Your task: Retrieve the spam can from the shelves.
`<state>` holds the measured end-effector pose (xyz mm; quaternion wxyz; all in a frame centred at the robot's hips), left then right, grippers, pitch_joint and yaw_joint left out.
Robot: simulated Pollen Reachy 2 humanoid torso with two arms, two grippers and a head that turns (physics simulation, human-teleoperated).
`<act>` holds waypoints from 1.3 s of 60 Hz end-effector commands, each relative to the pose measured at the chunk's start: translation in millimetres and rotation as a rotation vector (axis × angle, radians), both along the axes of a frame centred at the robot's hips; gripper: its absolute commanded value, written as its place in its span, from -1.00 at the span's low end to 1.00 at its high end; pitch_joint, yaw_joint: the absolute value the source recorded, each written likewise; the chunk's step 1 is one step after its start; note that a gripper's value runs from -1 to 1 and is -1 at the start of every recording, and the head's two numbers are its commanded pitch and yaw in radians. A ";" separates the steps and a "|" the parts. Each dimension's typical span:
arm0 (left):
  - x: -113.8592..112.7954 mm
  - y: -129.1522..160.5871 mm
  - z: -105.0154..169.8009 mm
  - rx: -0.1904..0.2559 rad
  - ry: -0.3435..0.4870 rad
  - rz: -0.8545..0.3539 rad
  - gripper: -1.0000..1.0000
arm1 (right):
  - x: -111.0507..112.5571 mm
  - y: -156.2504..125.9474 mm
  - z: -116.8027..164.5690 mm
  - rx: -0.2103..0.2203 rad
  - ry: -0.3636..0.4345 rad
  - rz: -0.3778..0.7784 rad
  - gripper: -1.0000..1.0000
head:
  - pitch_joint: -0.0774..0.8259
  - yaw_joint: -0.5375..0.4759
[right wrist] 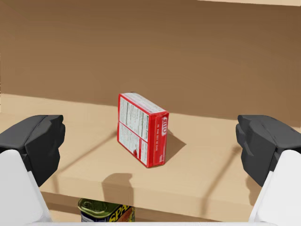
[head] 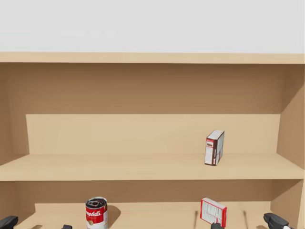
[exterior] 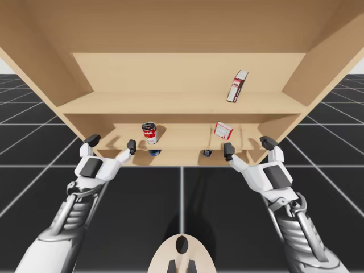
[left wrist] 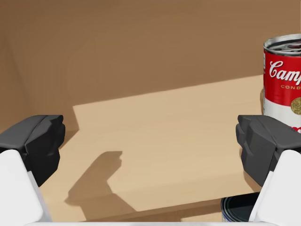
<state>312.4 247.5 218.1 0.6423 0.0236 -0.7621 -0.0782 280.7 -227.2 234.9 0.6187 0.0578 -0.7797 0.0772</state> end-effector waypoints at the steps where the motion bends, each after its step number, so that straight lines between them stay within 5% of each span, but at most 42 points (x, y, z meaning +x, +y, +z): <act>1: -0.9 0.1 0.7 -0.003 0.002 0.002 -1.00 | -1.7 0.9 0.0 0.009 -0.004 -0.006 -1.00 | -0.81 0.02; 9: -1.3 0.1 1.0 -0.004 0.000 0.002 -1.00 | -2.8 2.0 3.1 0.005 0.003 0.016 -1.00 | -0.73 0.02; 36: -7.8 -0.6 5.4 0.035 -0.031 0.022 -1.00 | 1.6 9.3 -9.2 -0.036 0.022 -0.019 -1.00 | 0.04 0.00; 51: -11.1 -1.8 8.3 0.036 -0.041 0.010 -1.00 | 3.0 11.7 -13.1 -0.065 0.020 -0.036 -1.00 | 0.40 -0.18; 69: -14.3 -2.7 11.6 0.017 -0.053 0.005 -1.00 | -3.4 19.9 -9.4 -0.018 0.047 -0.046 -1.00 | 0.50 -0.30; 78: -14.2 -3.5 11.3 0.009 -0.053 0.008 -1.00 | -33.1 48.4 -2.1 0.007 0.123 -0.066 -1.00 | 0.45 -0.29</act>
